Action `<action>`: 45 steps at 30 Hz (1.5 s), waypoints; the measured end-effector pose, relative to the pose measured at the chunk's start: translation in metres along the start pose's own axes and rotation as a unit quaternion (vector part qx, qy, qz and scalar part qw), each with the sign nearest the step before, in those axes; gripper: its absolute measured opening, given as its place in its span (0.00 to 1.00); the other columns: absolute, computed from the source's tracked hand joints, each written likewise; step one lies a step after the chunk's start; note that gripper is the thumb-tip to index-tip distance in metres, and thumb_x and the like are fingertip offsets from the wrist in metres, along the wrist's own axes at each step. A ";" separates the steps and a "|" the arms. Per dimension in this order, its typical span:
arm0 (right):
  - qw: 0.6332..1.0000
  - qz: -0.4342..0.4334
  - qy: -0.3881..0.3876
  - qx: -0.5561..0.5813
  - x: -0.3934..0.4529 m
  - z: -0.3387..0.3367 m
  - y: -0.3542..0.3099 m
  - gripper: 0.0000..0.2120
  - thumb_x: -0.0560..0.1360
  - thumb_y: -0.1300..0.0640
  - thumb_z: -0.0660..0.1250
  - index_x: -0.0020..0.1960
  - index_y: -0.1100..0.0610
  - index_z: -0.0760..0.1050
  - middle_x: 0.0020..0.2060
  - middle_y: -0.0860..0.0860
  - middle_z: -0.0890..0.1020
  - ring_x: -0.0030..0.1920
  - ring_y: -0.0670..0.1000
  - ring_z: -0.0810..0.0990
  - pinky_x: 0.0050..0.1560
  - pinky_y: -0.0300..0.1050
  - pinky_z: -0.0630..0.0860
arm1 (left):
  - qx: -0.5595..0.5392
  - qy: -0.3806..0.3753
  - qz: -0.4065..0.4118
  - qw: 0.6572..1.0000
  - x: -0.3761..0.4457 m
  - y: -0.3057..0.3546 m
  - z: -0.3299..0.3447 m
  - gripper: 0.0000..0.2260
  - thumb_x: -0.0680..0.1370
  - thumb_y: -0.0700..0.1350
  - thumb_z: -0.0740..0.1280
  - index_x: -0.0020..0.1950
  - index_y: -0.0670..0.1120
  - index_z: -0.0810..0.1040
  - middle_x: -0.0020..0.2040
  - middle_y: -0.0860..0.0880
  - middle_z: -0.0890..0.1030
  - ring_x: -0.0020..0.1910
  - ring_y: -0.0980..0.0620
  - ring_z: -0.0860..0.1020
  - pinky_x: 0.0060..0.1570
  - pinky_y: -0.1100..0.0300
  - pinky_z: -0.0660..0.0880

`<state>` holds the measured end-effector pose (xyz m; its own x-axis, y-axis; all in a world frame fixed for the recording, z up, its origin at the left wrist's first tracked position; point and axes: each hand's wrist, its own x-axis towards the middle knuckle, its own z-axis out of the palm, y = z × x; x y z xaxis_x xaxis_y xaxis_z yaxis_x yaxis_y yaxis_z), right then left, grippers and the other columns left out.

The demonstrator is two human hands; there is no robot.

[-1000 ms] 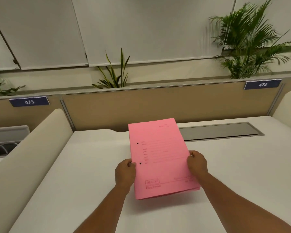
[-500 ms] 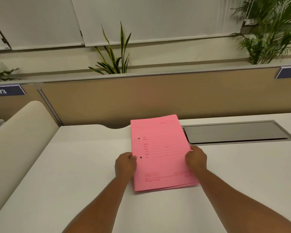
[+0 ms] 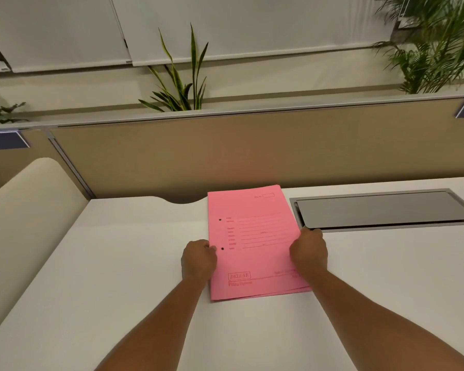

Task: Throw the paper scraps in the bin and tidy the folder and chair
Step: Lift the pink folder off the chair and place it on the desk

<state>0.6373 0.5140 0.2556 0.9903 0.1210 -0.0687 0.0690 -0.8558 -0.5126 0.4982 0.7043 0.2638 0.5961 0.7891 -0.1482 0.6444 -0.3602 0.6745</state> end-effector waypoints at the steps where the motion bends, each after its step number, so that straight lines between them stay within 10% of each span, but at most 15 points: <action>1: 1.000 -0.010 0.002 -0.020 -0.001 0.001 -0.001 0.11 0.76 0.66 0.58 0.57 0.65 0.75 0.55 0.61 0.74 0.51 0.61 0.78 0.52 0.53 0.77 | 0.009 0.007 -0.007 1.000 0.002 -0.001 -0.002 0.09 0.78 0.43 0.64 0.47 0.43 0.83 0.46 0.46 0.85 0.39 0.48 0.78 0.41 0.60 0.70; 12: 0.988 -0.133 0.020 -0.069 -0.014 -0.001 0.021 0.19 0.81 0.52 0.56 0.70 0.54 0.69 0.64 0.56 0.74 0.63 0.58 0.71 0.60 0.56 0.71 | 0.052 0.001 -0.009 0.999 -0.014 -0.010 -0.002 0.17 0.79 0.47 0.63 0.65 0.42 0.76 0.61 0.42 0.80 0.60 0.42 0.78 0.57 0.53 0.73; 25: 0.946 -0.291 -0.012 -0.142 -0.064 -0.030 0.019 0.20 0.81 0.48 0.53 0.72 0.50 0.67 0.68 0.52 0.72 0.66 0.55 0.69 0.61 0.55 0.69 | 0.044 0.009 0.064 0.997 -0.075 -0.015 -0.037 0.17 0.78 0.48 0.63 0.66 0.45 0.76 0.60 0.44 0.79 0.58 0.46 0.78 0.53 0.56 0.72; 45: 0.938 -0.316 0.020 -0.143 -0.367 -0.139 0.076 0.20 0.82 0.49 0.56 0.73 0.50 0.67 0.69 0.50 0.72 0.70 0.54 0.68 0.65 0.54 0.67 | 0.092 -0.009 0.219 0.971 -0.322 -0.080 -0.153 0.17 0.77 0.48 0.62 0.64 0.47 0.77 0.61 0.47 0.79 0.59 0.46 0.76 0.53 0.54 0.73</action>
<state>0.2959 0.3348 0.3606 0.7433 0.6364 0.2063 0.6684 -0.7193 -0.1894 0.1810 0.5548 0.3678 0.8398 0.5314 0.1110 0.4004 -0.7444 0.5344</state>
